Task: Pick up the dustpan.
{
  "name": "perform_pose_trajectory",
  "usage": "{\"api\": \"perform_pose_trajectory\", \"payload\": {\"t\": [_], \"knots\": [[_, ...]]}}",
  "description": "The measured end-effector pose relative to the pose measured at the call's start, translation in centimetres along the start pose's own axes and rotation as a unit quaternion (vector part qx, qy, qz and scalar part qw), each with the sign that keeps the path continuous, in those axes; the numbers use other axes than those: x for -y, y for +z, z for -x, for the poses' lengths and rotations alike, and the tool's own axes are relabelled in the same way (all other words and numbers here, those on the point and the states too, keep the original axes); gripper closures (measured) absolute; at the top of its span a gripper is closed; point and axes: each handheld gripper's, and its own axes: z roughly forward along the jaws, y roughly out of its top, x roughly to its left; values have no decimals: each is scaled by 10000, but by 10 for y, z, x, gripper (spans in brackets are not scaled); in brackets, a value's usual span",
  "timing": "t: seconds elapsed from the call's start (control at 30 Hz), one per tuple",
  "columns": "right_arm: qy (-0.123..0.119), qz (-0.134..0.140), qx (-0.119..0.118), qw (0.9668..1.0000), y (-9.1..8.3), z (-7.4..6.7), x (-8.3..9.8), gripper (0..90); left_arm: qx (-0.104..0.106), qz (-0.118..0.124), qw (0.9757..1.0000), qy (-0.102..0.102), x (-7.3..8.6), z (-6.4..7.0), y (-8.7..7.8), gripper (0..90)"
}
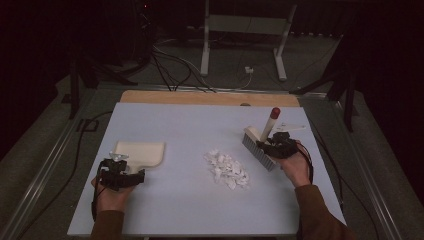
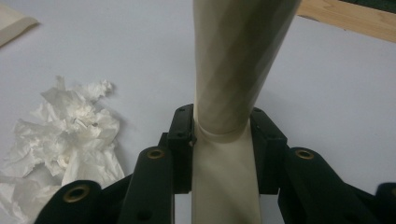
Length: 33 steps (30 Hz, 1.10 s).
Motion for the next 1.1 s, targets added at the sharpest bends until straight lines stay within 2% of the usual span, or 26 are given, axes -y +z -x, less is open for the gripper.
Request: {"api": "perform_pose_trajectory", "payload": {"t": [0.13, 0.23, 0.33, 0.5, 0.9, 1.1], "knots": [[24, 12, -5, 10000, 0, 1, 0, 671, -19, -92, 9999, -47, 1, 0, 2, 294], [21, 14, -1, 10000, 0, 1, 1, 671, 109, -171, 9998, -67, 1, 0, 5, 363], [23, 27, -5, 10000, 0, 1, 1, 671, 44, -231, 9997, 2, 1, 1, 5, 392], [47, 46, -10, 10000, -1, 3, 2, 671, -50, -286, 9995, 83, 1, 0, 4, 520], [81, 55, -9, 10000, -2, 3, 4, 671, -54, -384, 9992, 117, -2, 0, 4, 658], [84, 58, -12, 9999, -2, 3, 4, 671, 9, -398, 9990, 222, -3, -2, 3, 665]]}}
